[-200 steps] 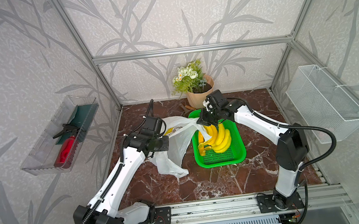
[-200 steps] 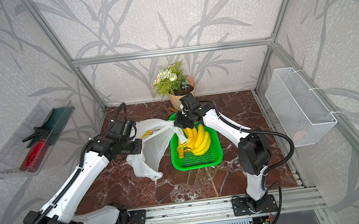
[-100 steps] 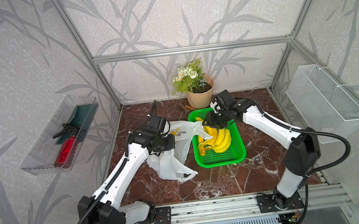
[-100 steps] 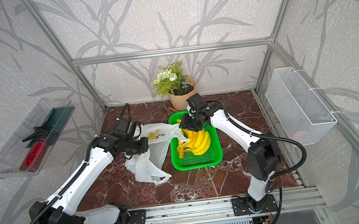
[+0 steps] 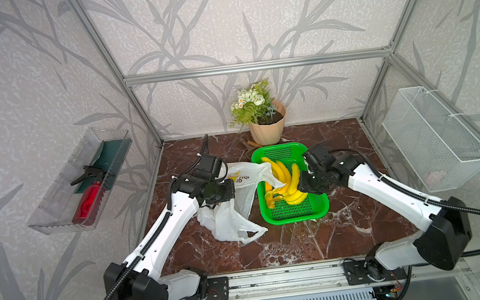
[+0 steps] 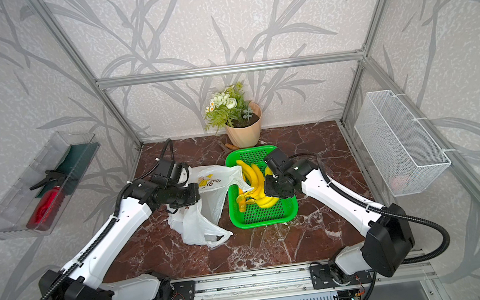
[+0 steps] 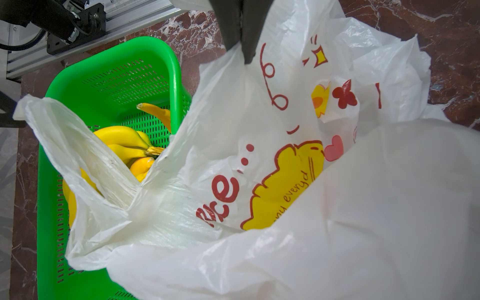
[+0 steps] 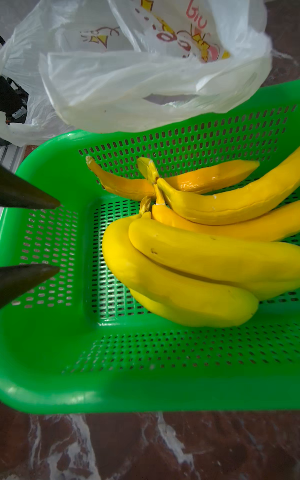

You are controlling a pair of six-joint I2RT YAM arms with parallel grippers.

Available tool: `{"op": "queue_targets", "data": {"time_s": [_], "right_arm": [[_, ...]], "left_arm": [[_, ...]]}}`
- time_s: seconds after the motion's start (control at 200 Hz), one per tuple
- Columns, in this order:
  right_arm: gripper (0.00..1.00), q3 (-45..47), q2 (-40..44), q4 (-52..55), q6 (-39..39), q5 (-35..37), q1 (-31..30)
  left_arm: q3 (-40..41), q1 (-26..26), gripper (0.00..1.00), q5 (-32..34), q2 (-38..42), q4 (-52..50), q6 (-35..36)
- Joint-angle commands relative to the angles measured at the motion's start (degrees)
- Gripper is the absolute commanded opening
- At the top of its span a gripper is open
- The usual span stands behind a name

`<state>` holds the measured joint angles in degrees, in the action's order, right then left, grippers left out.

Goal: Place the banana into a plastic bag & tie a knot
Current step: Open the plastic bag at the center of the board, then pick up the banana from the basket.

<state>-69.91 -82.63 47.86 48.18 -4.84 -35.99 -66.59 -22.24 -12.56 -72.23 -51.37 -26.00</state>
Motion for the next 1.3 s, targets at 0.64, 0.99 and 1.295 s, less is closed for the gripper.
{"op": "queue_targets", "data": {"time_s": [0.64, 0.99, 1.295], "right_arm": [[0.48, -10.0, -13.0, 0.6, 14.8, -0.8, -7.6], [0.51, -9.7, -17.1, -2.1, 3.4, -6.9, -10.4], [0.38, -13.2, -22.8, -3.3, 1.6, -7.9, -10.8]], "left_arm": [[-2.4, 0.1, 0.00, -0.5, -1.1, 0.4, 0.7], [-3.5, 0.1, 0.00, -1.3, -3.0, 0.0, 1.4], [-3.4, 0.2, 0.00, -1.3, -3.0, 0.0, 1.2]]}}
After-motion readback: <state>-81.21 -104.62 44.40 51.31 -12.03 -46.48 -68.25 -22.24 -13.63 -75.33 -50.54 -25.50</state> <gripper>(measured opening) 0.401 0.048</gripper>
